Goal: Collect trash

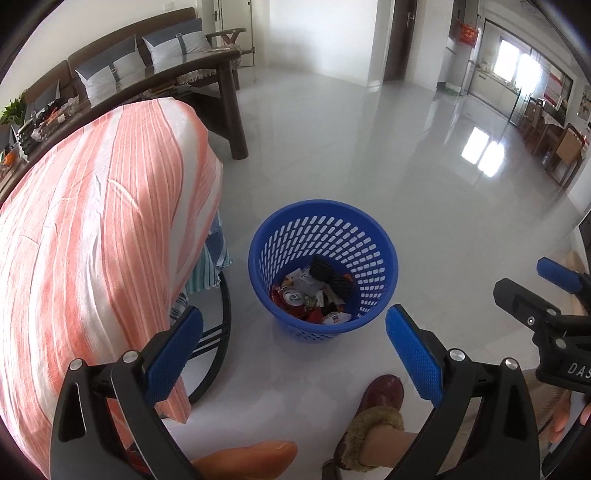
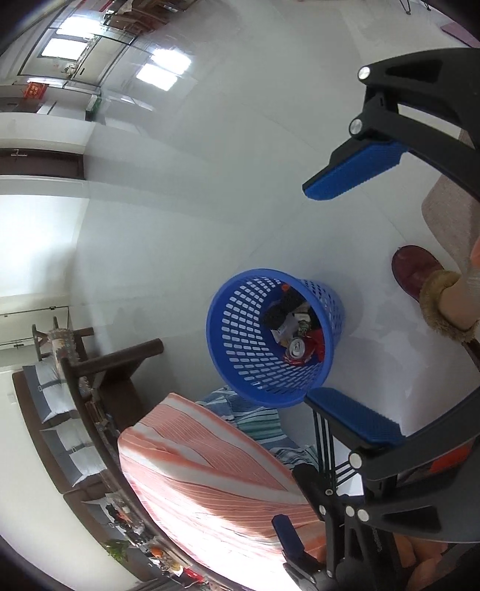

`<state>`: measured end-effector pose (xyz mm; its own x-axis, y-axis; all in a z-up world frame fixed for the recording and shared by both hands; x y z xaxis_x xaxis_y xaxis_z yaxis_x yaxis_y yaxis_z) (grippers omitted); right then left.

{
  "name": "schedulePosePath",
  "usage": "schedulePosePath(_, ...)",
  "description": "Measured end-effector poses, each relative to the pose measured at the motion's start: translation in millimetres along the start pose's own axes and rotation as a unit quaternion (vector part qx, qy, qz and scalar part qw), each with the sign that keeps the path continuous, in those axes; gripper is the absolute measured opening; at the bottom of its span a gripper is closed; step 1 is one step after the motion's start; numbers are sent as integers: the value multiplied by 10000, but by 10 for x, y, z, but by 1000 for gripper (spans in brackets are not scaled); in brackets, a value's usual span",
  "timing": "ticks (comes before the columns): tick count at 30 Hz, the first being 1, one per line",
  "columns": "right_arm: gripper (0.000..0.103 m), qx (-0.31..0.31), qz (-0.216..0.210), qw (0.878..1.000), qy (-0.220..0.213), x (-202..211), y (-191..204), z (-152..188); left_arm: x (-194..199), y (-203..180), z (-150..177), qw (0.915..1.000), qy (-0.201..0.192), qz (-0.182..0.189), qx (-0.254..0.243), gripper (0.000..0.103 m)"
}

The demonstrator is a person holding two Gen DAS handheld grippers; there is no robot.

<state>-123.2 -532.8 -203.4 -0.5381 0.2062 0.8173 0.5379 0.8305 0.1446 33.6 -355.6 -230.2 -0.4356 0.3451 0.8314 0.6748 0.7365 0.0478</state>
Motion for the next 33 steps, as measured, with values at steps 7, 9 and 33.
schedulePosePath(7,98,90,1,9999,63,-15,47,33,-30,-5,-2,9999,57,-100,-6,98)
schedulePosePath(9,98,111,4,9999,74,-20,52,35,-42,-10,-2,9999,80,-113,-9,98)
schedulePosePath(33,98,229,-3,9996,157,-66,96,37,-90,1,3,9996,190,-184,-2,98)
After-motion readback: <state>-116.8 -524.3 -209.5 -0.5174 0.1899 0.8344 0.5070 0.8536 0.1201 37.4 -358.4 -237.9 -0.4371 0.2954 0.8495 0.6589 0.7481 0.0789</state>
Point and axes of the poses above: each gripper's, at about its wrist camera, not at the fingertips, and x roughly against the way its jaws point, y to its left, z to its underside, the point moved 2 cm from there along -x, roughly the way its jaws point, and after that the axes turned 5 degrees about -x, right-handed, at the moved point
